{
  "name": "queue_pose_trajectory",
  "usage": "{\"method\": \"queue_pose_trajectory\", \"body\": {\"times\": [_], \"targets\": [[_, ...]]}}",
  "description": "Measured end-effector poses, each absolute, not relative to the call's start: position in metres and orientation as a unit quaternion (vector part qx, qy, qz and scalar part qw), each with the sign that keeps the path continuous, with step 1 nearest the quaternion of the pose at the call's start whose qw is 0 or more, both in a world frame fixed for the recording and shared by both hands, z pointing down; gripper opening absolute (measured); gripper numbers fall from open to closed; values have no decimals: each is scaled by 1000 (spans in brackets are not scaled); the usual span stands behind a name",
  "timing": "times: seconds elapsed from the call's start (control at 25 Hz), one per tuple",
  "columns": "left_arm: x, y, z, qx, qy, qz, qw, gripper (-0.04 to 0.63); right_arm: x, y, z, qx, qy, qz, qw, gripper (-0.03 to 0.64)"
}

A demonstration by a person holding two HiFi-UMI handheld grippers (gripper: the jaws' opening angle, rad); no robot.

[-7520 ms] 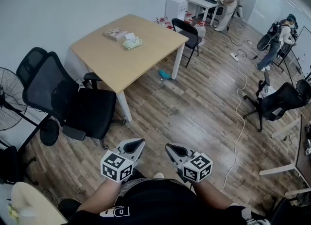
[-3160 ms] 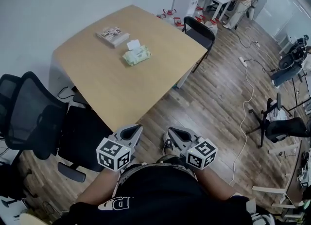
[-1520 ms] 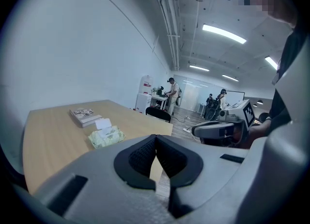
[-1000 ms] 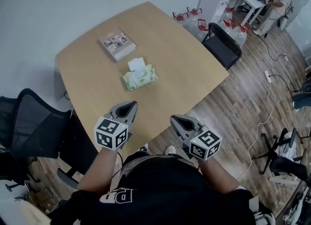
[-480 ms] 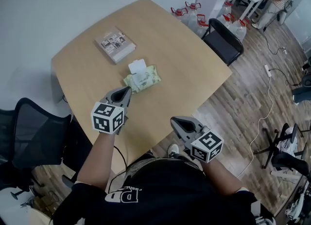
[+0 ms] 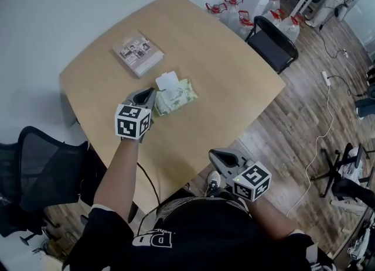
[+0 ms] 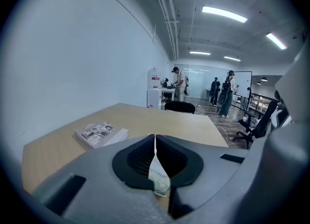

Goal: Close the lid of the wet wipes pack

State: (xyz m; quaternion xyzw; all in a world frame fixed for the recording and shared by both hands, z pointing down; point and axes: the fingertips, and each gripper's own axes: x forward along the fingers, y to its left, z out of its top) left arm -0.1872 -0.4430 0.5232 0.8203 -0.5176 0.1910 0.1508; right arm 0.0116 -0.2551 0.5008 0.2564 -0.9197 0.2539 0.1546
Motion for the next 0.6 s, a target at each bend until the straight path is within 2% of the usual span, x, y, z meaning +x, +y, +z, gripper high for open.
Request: {"method": "queue_pose_trajectory", "body": {"times": [0.36,0.6], "targets": [[-189,-479,573,813,-511,212,185,20,-2,-269,502,249,-921,260,149,3],[-194,-504,590,809,-509,231,180,20,-11,-283,506,243,-921,266,147,3]]}}
